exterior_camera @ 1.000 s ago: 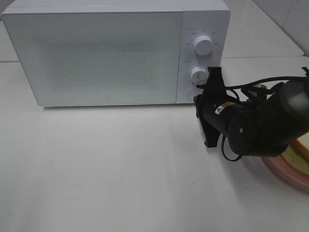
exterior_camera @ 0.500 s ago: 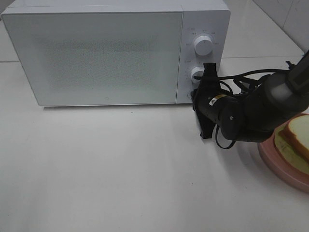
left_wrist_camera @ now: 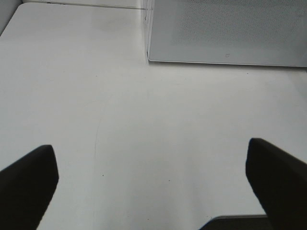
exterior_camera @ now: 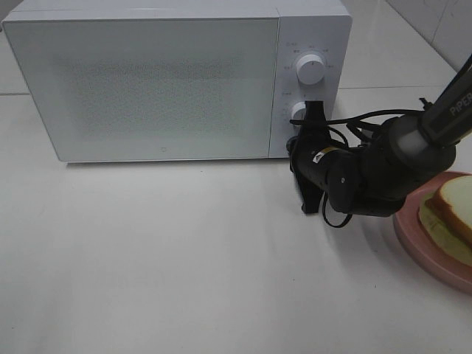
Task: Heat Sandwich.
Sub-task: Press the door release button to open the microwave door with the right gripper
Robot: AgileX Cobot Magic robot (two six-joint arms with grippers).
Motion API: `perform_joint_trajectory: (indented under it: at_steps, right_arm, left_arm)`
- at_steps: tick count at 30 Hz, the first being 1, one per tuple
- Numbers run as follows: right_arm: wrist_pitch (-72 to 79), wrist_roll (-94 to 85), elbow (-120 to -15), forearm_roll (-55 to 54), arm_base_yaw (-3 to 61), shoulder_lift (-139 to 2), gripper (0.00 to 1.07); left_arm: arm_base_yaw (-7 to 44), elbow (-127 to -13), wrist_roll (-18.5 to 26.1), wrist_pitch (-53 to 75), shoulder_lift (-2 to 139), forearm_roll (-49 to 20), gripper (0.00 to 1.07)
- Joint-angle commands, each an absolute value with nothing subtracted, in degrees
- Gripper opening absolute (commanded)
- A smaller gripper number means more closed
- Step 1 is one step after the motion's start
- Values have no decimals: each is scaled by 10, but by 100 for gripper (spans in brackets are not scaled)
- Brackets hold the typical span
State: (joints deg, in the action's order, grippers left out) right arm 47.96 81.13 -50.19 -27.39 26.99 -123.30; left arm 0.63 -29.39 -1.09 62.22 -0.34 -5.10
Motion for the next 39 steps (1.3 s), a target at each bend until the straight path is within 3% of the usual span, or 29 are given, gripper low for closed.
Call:
perform_joint_trajectory:
  at_steps: [1,23,39]
  right_arm:
    - [576,788,-531,-285,261,-1233,0]
    - [685,740,-579,-339,251,-1233,0]
    - [629,739,-586,-329,248,-1233,0]
  left_arm:
    - [10,-295,-10,614,-12,-56,100]
    - [10,-295,-10,614,-12,-56,100]
    - [10,-295,-10,614,-12,-56,100]
